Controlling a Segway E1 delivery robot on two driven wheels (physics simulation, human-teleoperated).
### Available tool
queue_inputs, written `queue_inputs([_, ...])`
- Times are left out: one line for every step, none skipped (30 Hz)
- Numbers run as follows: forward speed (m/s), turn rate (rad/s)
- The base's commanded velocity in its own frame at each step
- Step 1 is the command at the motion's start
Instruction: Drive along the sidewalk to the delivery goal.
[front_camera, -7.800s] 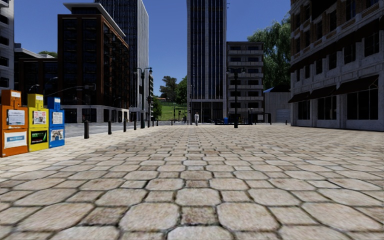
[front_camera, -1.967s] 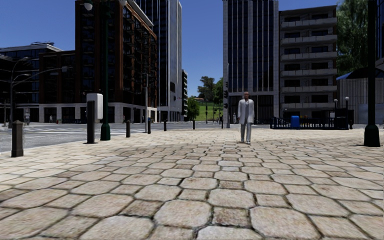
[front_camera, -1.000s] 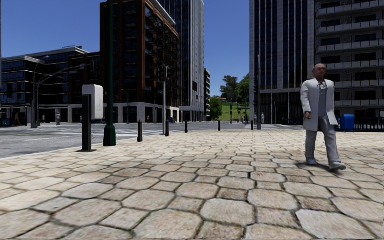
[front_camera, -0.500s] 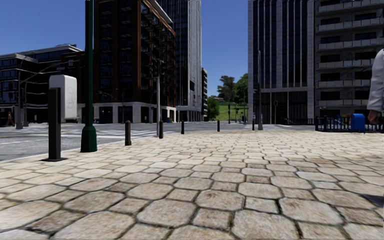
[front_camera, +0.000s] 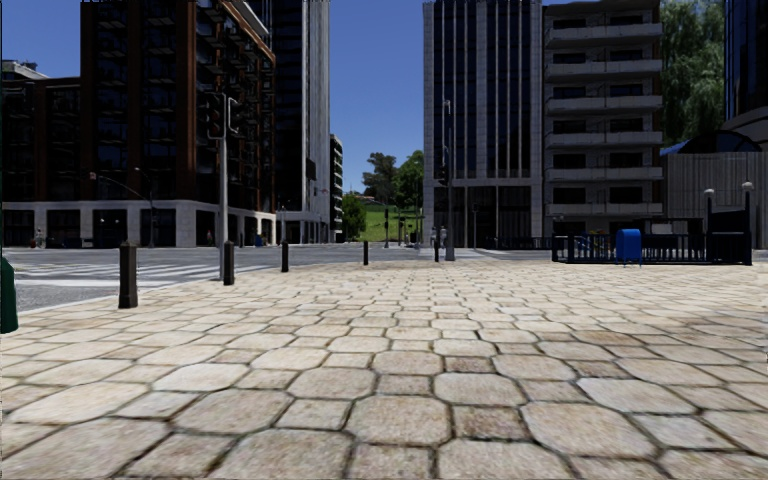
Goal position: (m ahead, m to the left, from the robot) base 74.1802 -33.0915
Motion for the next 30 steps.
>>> queue_inputs([2.0, -0.51])
queue_inputs([2.0, -0.51])
queue_inputs([2.0, -0.51])
queue_inputs([2.0, -0.51])
queue_inputs([2.0, -0.51])
queue_inputs([2.0, -0.51])
queue_inputs([2.0, -0.51])
queue_inputs([2.0, -0.51])
queue_inputs([2.0, -0.51])
queue_inputs([2.0, -0.51])
queue_inputs([2.0, -0.51])
queue_inputs([2.0, -0.51])
queue_inputs([2.0, -0.51])
queue_inputs([2.0, -0.51])
queue_inputs([2.0, -0.51])
queue_inputs([2.0, -0.51])
queue_inputs([2.0, -0.51])
queue_inputs([2.0, -0.45])
queue_inputs([2.0, -0.45])
queue_inputs([2.0, -0.37])
queue_inputs([2.0, -0.35])
queue_inputs([2.0, -0.35])
queue_inputs([2.0, -0.35])
queue_inputs([2.0, -0.35])
queue_inputs([2.0, -0.31])
queue_inputs([2.0, -0.16])
queue_inputs([2.0, -0.16])
queue_inputs([2.0, -0.04])
queue_inputs([2.0, 0.0])
queue_inputs([2.0, 0.0])
